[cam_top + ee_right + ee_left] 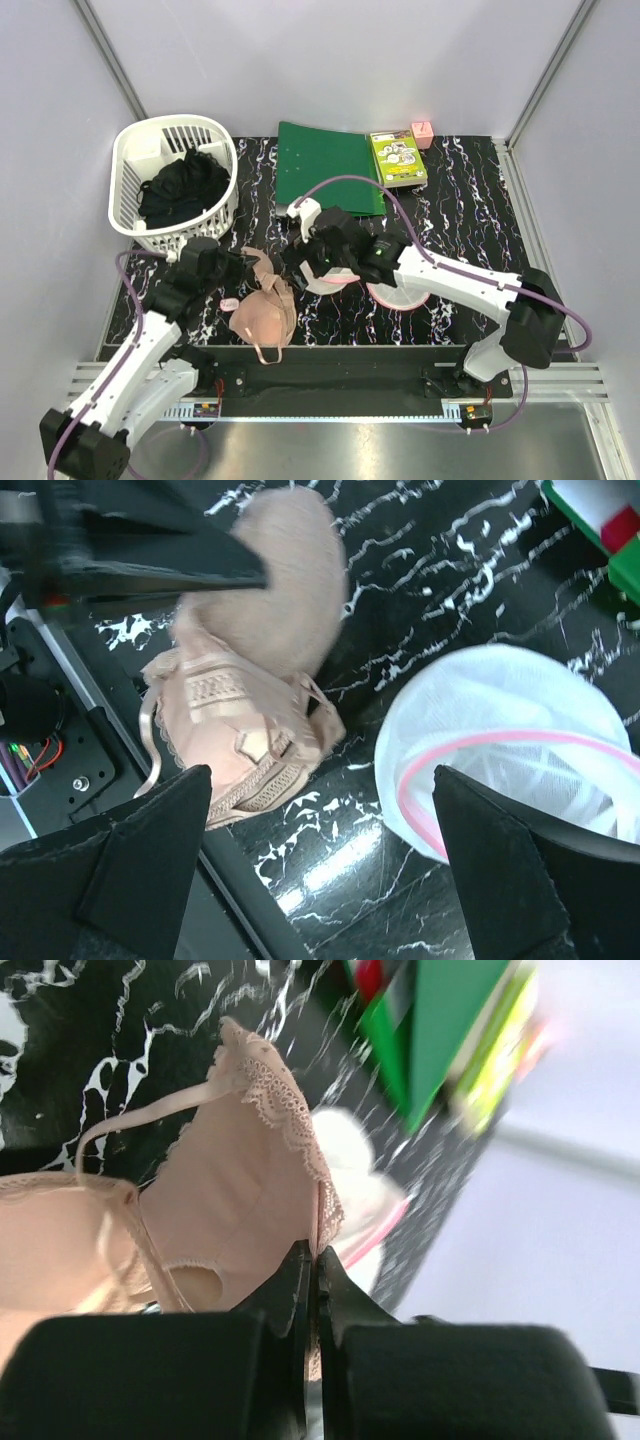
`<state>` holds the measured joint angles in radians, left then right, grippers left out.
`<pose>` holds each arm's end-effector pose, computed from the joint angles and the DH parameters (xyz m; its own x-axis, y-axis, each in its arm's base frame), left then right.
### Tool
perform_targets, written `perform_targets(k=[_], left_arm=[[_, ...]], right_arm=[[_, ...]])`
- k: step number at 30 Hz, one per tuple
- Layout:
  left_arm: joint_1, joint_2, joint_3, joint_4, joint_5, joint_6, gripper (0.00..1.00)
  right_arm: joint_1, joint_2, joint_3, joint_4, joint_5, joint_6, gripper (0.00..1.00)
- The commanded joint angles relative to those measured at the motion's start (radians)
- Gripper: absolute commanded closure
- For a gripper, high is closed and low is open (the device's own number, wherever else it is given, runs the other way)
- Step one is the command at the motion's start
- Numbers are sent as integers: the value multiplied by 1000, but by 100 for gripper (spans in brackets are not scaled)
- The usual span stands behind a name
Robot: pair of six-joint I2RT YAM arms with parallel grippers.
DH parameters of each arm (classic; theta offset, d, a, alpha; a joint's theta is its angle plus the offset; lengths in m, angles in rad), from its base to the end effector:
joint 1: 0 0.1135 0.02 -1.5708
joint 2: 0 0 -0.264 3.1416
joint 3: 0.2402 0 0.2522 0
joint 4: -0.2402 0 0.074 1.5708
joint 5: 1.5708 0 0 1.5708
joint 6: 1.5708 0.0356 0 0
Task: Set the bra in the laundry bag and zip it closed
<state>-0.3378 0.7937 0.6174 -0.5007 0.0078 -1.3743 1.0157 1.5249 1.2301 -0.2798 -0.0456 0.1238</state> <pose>0.1622 -0.0573 0.2492 -0.4461 -0.8828 -0.1474 -0.5139 0.3874 -0.7654 0.1840 0.2997 0.3039 -0.3916 -0.3974 -0.8299 -0.8271 0.5472 0.1282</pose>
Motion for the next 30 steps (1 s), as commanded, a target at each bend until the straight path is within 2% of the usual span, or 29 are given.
perform_targets(k=[1,3,6,7,9,13,15,18,20,22,26,28,30], left_arm=[[-121,-140,-48,-63,-267,-357,100],[-208,-204,-71,-168,-310,-462,100],[-276,-252,-93,-286,-331,-545,100],[-288,-255,-90,-320,-330,-566,100],[-312,-264,-70,-435,-330,-588,100],[-323,-321,-68,-626,-310,-629,100],[-323,-352,-102,-656,-289,-632,100],[-323,-410,-139,-711,-261,-657,100],[-323,-456,-146,-730,-269,-671,100],[-323,-473,-150,-730,-278,-667,100],[-323,-462,-150,-728,-264,-643,100],[-323,-452,-150,-730,-238,-634,100],[-323,-447,-148,-731,-241,-628,100]], right_arm=[[-20,-5,55,-81,-13,99,0],[-23,17,80,-102,-43,108,0],[-42,58,123,-131,-215,146,0],[-46,69,130,-134,-306,167,0],[-51,86,134,-134,-365,223,0],[-51,133,135,-113,-526,218,1],[-51,172,135,-111,-581,215,4],[-43,218,112,-99,-643,195,19],[-31,234,83,-98,-645,157,20],[-14,235,43,-90,-633,126,20],[0,260,-21,61,-646,141,5],[6,293,-3,86,-668,168,0],[20,340,28,99,-633,159,0]])
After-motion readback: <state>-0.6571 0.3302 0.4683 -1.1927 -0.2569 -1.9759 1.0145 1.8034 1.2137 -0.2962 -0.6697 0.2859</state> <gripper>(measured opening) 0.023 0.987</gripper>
